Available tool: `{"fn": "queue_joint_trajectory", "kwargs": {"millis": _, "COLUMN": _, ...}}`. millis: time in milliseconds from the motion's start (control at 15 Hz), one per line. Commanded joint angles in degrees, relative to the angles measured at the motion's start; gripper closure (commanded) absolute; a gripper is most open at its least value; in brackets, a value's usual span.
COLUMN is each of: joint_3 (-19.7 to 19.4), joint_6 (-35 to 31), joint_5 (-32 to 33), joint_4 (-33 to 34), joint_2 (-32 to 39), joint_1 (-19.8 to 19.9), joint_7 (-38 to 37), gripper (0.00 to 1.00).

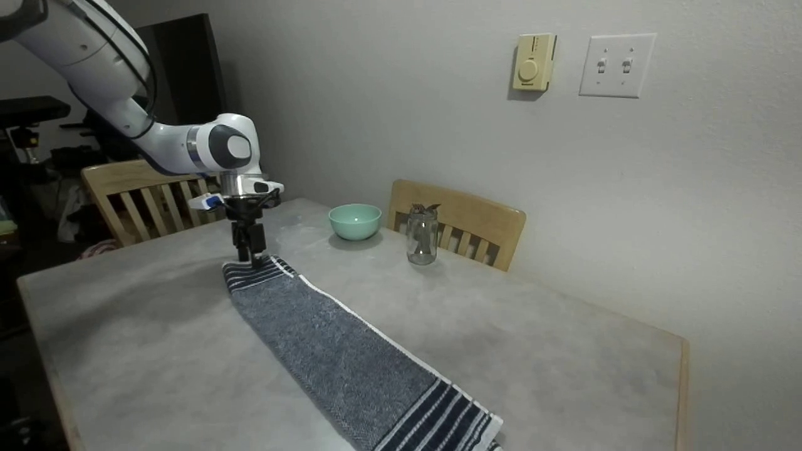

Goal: Unfold the towel once

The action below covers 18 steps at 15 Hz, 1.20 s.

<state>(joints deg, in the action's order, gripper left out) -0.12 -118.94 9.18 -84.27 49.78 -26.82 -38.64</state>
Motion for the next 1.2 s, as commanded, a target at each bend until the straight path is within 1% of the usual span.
{"fn": "queue_joint_trajectory", "kwargs": {"millis": 0, "joint_3": -0.54, "joint_6": 3.00, "joint_5": 0.87, "joint_4": 3.73, "joint_2": 2.20, "joint_1": -0.51, "joint_7": -1.44, "gripper": 0.21}}
{"fn": "queue_joint_trajectory", "kwargs": {"millis": 67, "joint_3": -0.51, "joint_6": 3.55, "joint_5": 0.85, "joint_4": 4.12, "joint_2": 2.32, "joint_1": -0.55, "joint_7": -1.67, "gripper": 0.28}}
{"fn": "queue_joint_trajectory", "kwargs": {"millis": 133, "joint_3": -0.51, "joint_6": 3.73, "joint_5": 0.91, "joint_4": 4.40, "joint_2": 2.49, "joint_1": -0.59, "joint_7": -1.80, "gripper": 0.31}}
{"fn": "queue_joint_trajectory", "kwargs": {"millis": 200, "joint_3": -0.49, "joint_6": 4.12, "joint_5": 0.94, "joint_4": 4.77, "joint_2": 2.54, "joint_1": -0.70, "joint_7": -2.01, "gripper": 0.39}}
{"fn": "queue_joint_trajectory", "kwargs": {"millis": 467, "joint_3": -0.57, "joint_6": 4.94, "joint_5": 0.97, "joint_4": 5.48, "joint_2": 2.77, "joint_1": -1.00, "joint_7": -3.00, "gripper": 0.65}}
{"fn": "queue_joint_trajectory", "kwargs": {"millis": 533, "joint_3": -0.70, "joint_6": 5.03, "joint_5": 1.07, "joint_4": 5.31, "joint_2": 2.77, "joint_1": -1.16, "joint_7": -3.47, "gripper": 0.73}}
{"fn": "queue_joint_trajectory", "kwargs": {"millis": 667, "joint_3": -0.85, "joint_6": 5.80, "joint_5": 0.99, "joint_4": 4.48, "joint_2": 2.35, "joint_1": -1.37, "joint_7": -5.19, "gripper": 0.86}}
{"fn": "queue_joint_trajectory", "kwargs": {"millis": 733, "joint_3": -0.83, "joint_6": 5.90, "joint_5": 0.97, "joint_4": 3.89, "joint_2": 2.19, "joint_1": -1.29, "joint_7": -6.04, "gripper": 0.82}}
{"fn": "queue_joint_trajectory", "kwargs": {"millis": 800, "joint_3": -0.78, "joint_6": 6.22, "joint_5": 0.83, "joint_4": 3.30, "joint_2": 1.95, "joint_1": -1.19, "joint_7": -6.91, "gripper": 0.65}}
{"fn": "queue_joint_trajectory", "kwargs": {"millis": 867, "joint_3": -0.74, "joint_6": 6.38, "joint_5": 0.78, "joint_4": 2.86, "joint_2": 1.77, "joint_1": -1.12, "joint_7": -7.83, "gripper": 0.58}}
{"fn": "queue_joint_trajectory", "kwargs": {"millis": 933, "joint_3": -0.70, "joint_6": 6.24, "joint_5": 0.77, "joint_4": 2.28, "joint_2": 1.52, "joint_1": -1.01, "joint_7": -8.61, "gripper": 0.54}}
{"fn": "queue_joint_trajectory", "kwargs": {"millis": 1000, "joint_3": -0.63, "joint_6": 6.36, "joint_5": 0.76, "joint_4": 2.04, "joint_2": 1.31, "joint_1": -0.93, "joint_7": -9.24, "gripper": 0.85}}
{"fn": "queue_joint_trajectory", "kwargs": {"millis": 1133, "joint_3": -0.40, "joint_6": 6.14, "joint_5": 0.77, "joint_4": 2.18, "joint_2": 1.53, "joint_1": -0.65, "joint_7": -9.56, "gripper": 0.94}}
